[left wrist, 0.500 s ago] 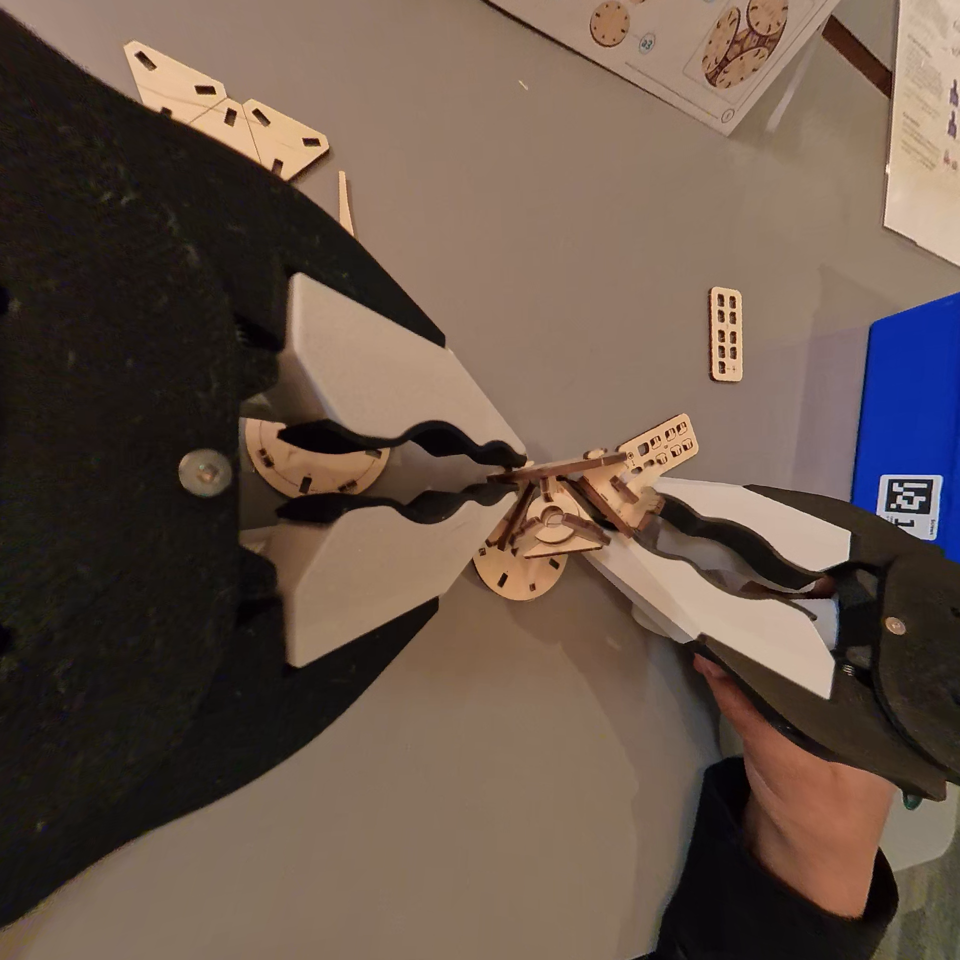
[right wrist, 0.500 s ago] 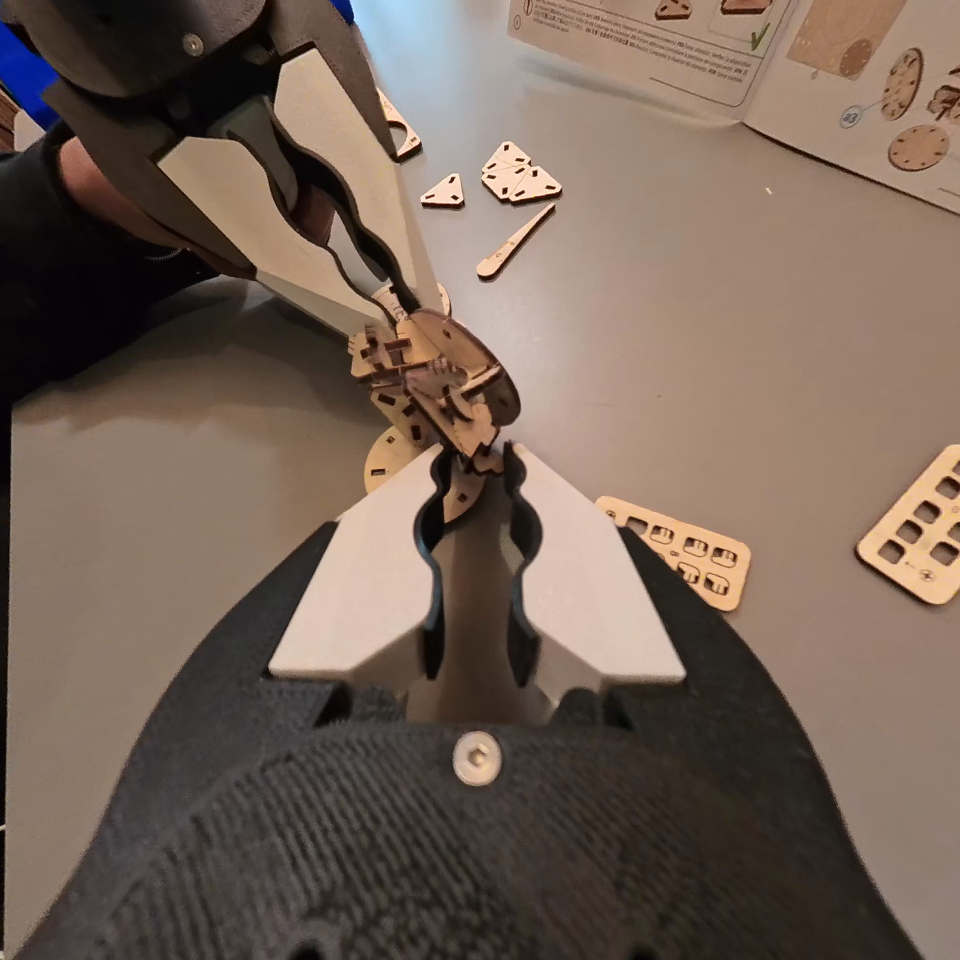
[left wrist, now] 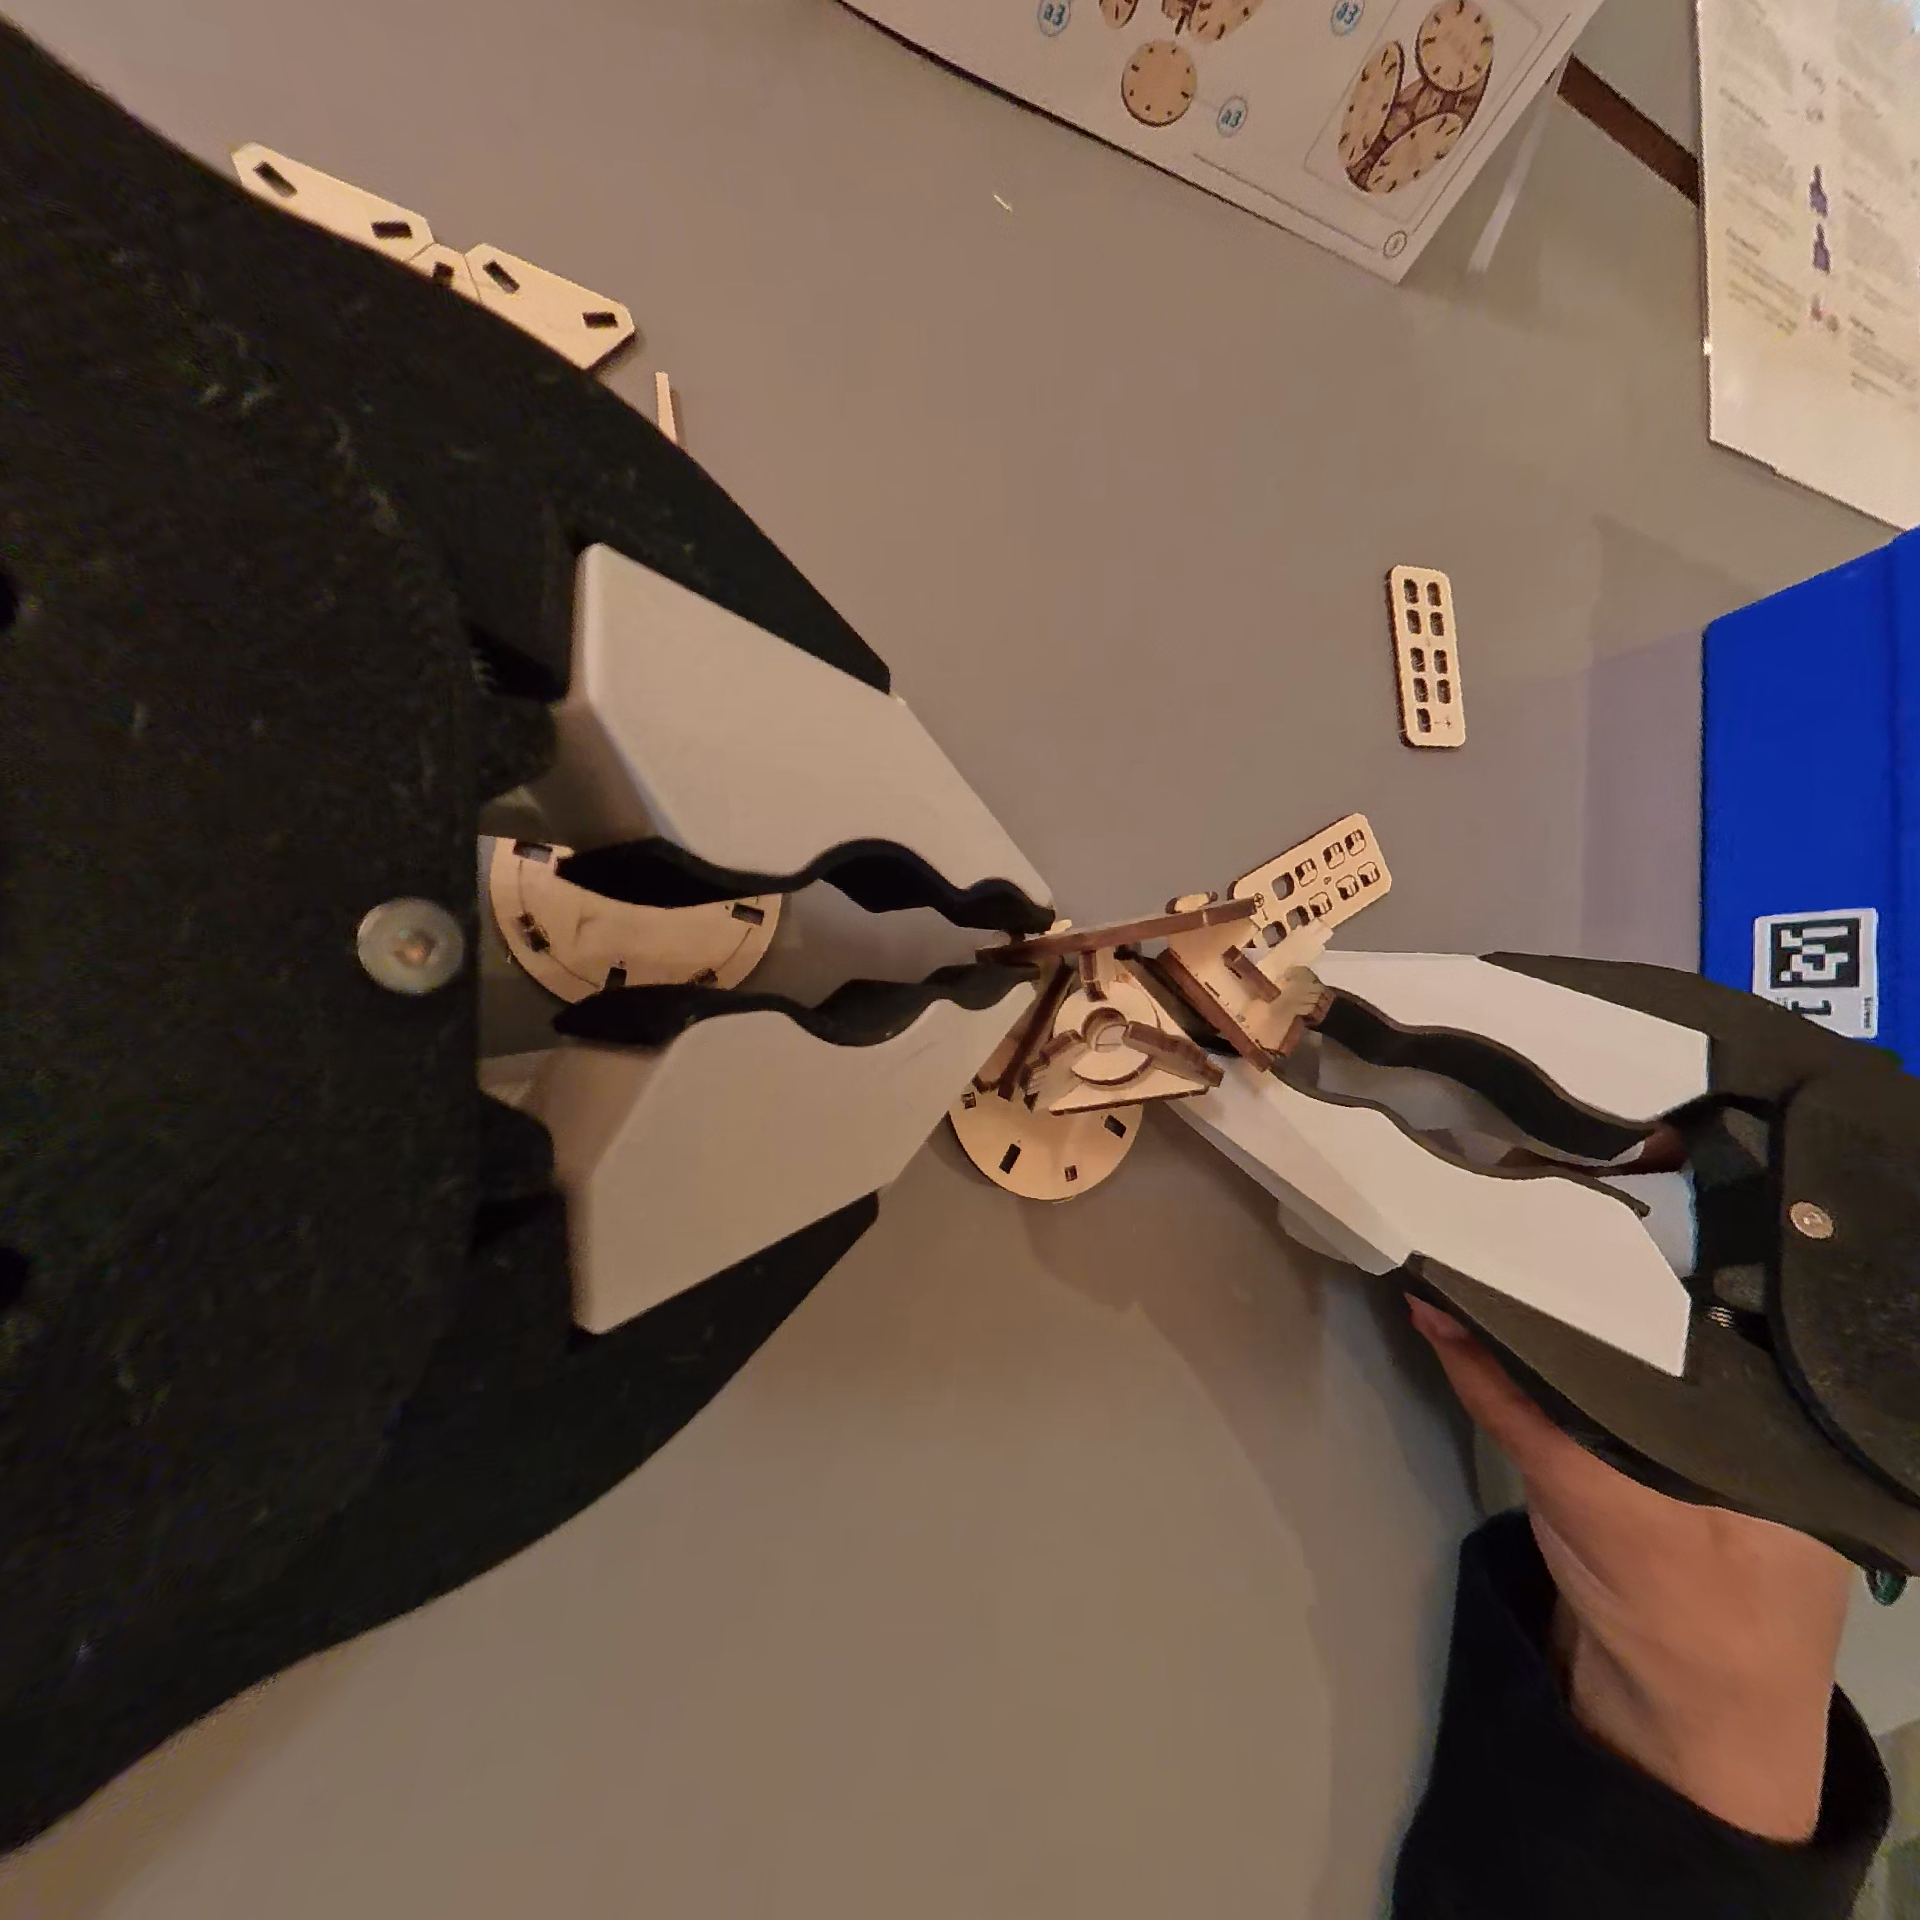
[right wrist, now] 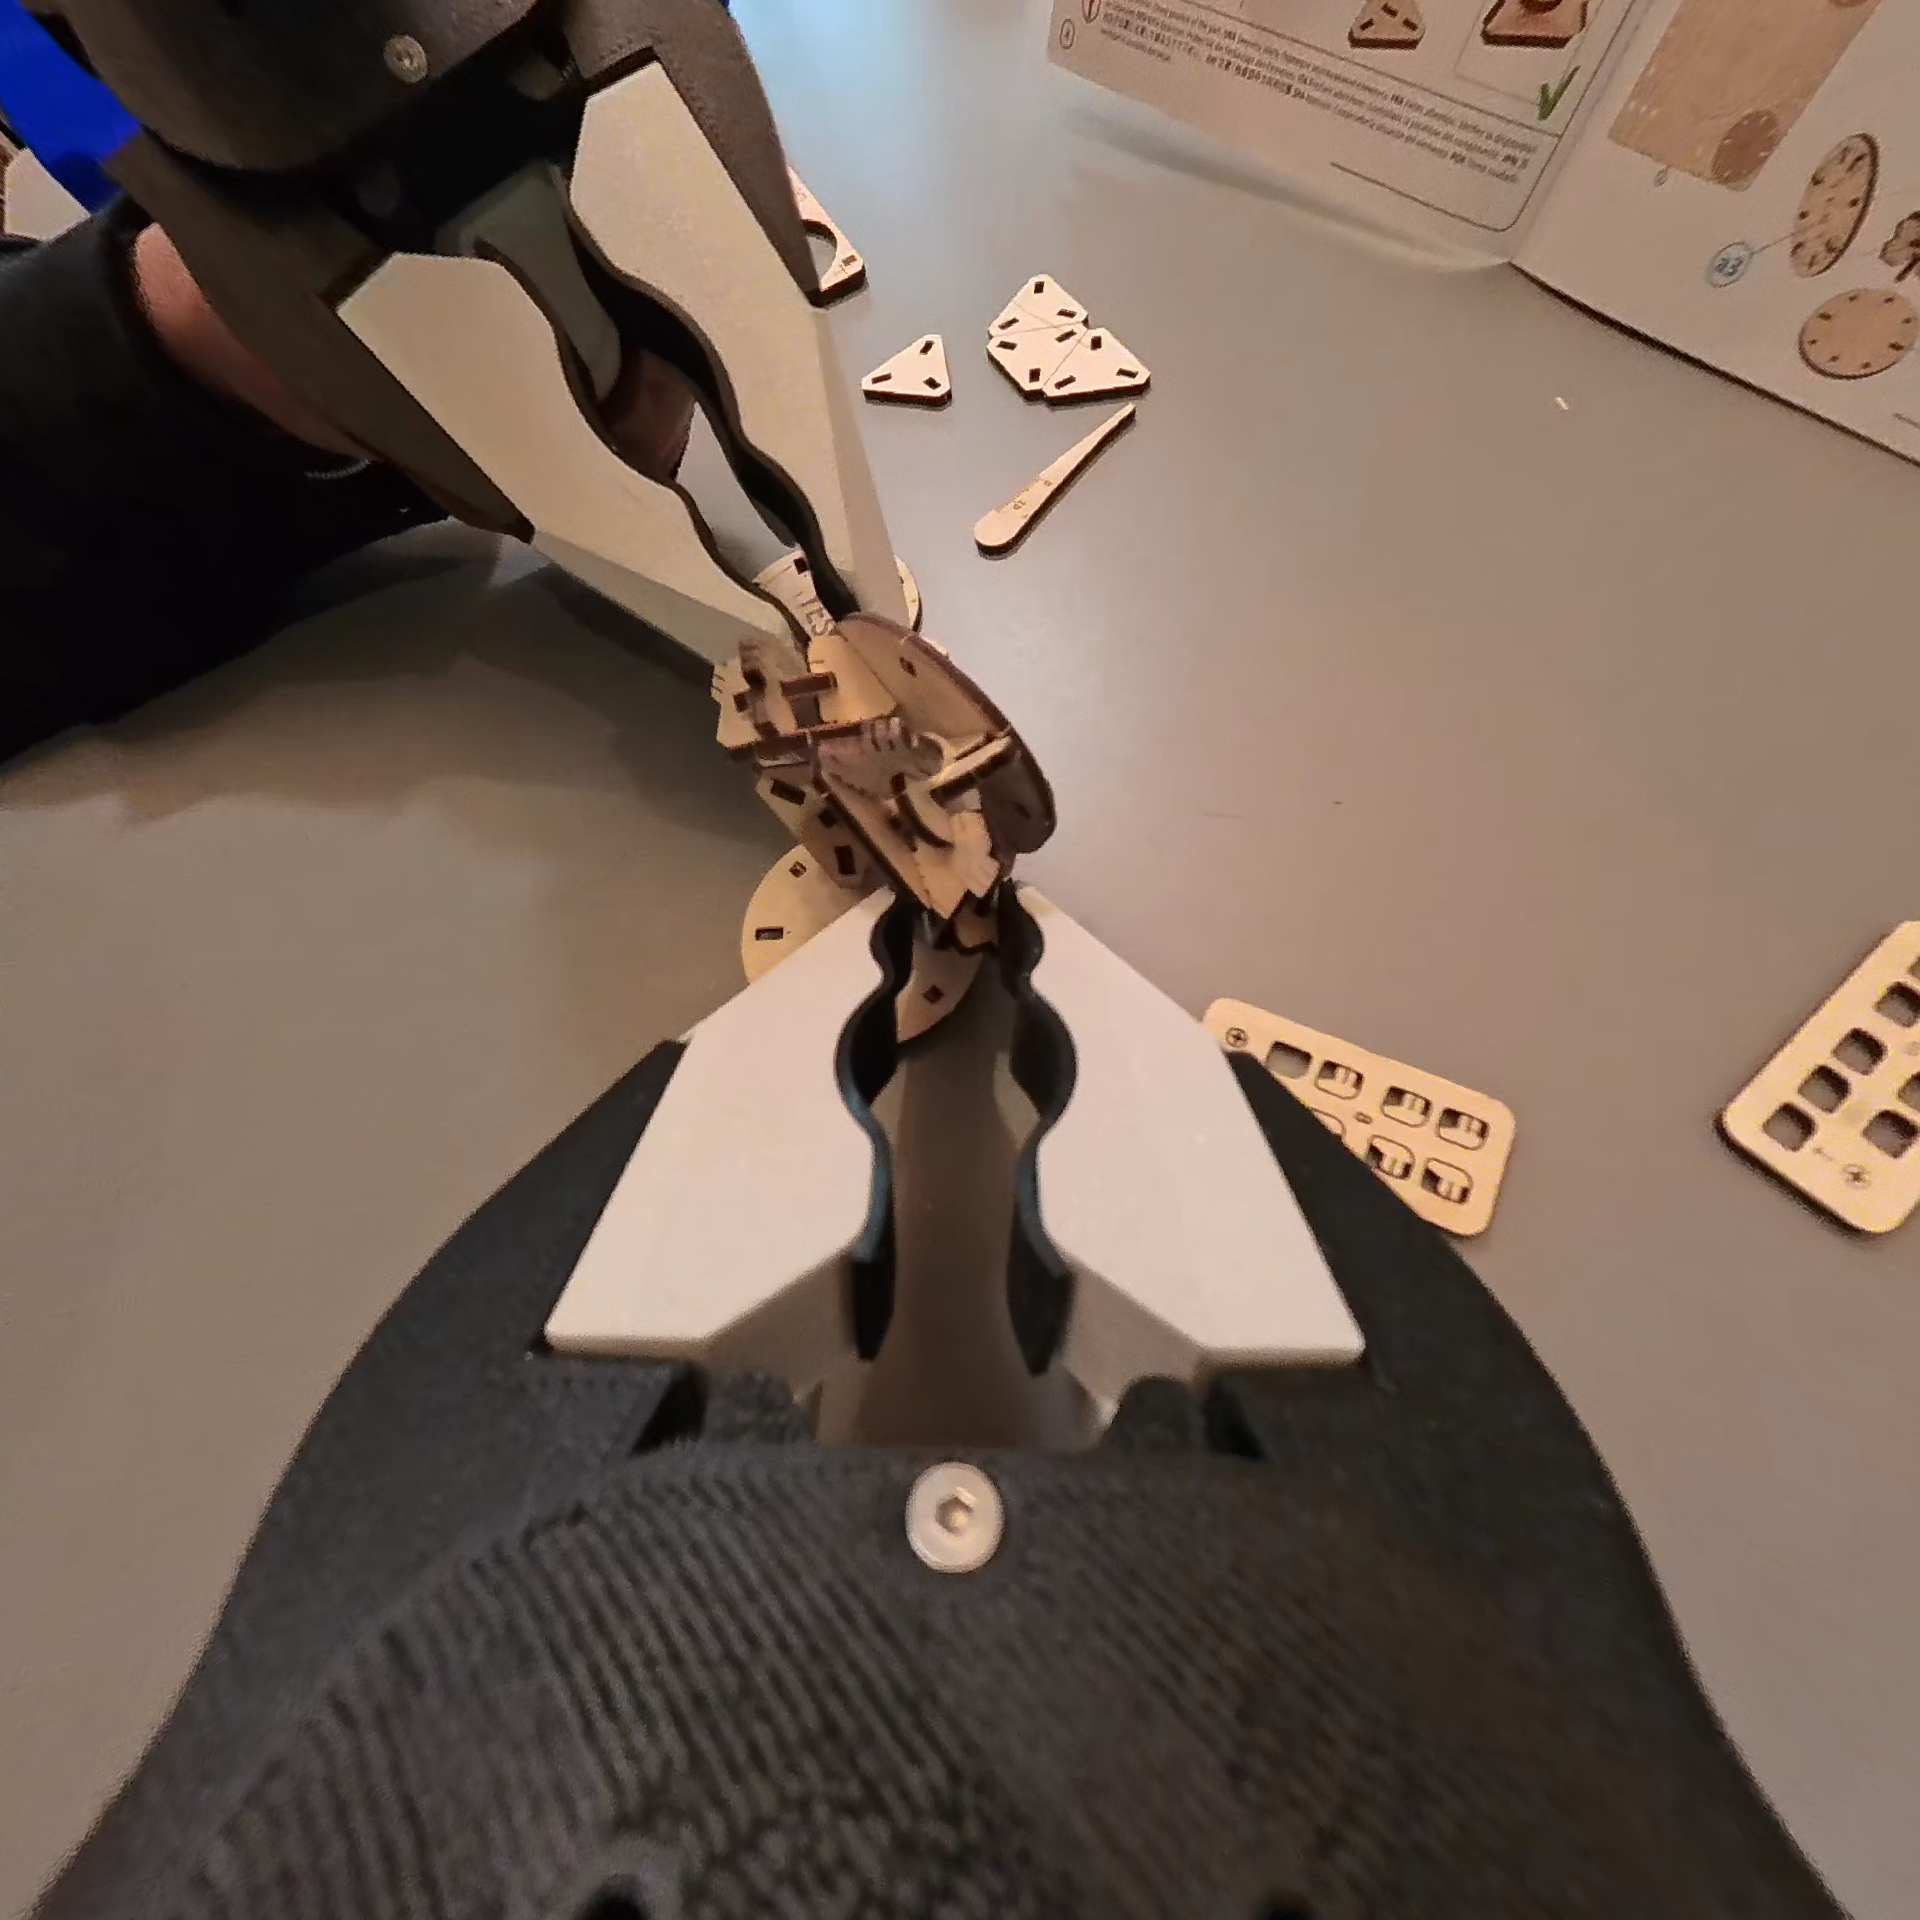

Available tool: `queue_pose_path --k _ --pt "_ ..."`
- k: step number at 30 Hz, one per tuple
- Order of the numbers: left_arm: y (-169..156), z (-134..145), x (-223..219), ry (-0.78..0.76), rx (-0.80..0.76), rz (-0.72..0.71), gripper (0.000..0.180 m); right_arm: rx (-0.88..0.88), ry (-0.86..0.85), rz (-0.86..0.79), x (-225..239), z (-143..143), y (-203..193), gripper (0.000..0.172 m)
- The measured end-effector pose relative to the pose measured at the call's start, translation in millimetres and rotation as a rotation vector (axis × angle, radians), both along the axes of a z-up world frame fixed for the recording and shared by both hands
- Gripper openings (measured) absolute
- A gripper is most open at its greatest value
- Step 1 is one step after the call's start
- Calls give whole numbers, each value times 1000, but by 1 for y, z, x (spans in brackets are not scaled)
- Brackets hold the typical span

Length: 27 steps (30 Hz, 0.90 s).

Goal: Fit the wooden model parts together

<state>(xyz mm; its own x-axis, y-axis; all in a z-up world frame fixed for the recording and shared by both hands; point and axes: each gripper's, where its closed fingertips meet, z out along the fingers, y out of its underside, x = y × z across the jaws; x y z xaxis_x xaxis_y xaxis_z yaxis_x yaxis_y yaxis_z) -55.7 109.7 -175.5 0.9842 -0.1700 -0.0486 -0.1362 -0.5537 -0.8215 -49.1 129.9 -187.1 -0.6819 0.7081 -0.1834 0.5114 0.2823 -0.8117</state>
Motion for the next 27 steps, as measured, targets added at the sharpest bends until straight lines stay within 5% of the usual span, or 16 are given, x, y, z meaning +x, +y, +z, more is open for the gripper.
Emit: queue_pose_path --k 11,18,27 --pt "-1 -1 -1 67 19 -40 2 23 25 -6 1 0 -1 14" --pt "1 -1 -1 107 0 -20 1 84 3 -39 7 -9 4 35" --pt "0 -3 -3 117 -2 -12 1 191 186 -250 23 5 28 20"
